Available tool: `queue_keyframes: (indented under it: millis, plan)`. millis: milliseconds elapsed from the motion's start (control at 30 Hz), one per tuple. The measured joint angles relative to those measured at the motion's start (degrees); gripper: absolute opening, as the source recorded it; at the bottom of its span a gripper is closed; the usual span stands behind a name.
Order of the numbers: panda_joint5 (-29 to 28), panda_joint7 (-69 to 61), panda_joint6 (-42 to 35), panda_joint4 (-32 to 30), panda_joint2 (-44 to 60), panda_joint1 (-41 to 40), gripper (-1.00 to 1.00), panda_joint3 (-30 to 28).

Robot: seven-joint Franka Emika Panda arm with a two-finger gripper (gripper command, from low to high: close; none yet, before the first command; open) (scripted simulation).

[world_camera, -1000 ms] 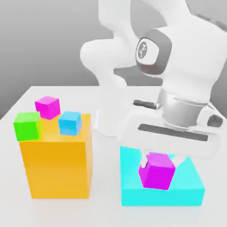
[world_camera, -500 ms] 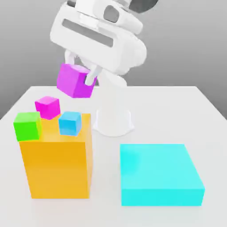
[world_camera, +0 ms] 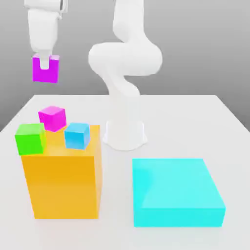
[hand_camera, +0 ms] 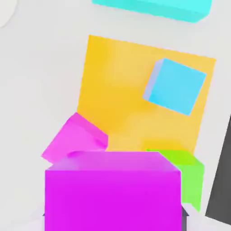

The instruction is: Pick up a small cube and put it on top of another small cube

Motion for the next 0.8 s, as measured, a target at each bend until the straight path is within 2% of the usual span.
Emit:
queue_keyframes:
  millis: [100, 367, 667, 700, 800]
  plan:
    - [1.3, 1.5, -0.4, -1.8, -0.4, -1.6, -1.0, -2.0]
    - [0.5, 2.6, 1.9, -5.0, -1.9, -1.7, -1.0, -1.9]
    - [-1.3, 2.7, 9.5, -9.1, 2.6, -2.0, -1.0, -5.5]
    - [-1.5, 2.6, 10.3, -9.4, 3.1, -2.0, 1.0, -5.9]
    - [-1.5, 2.6, 10.3, -9.4, 3.1, -2.0, 1.0, -5.9]
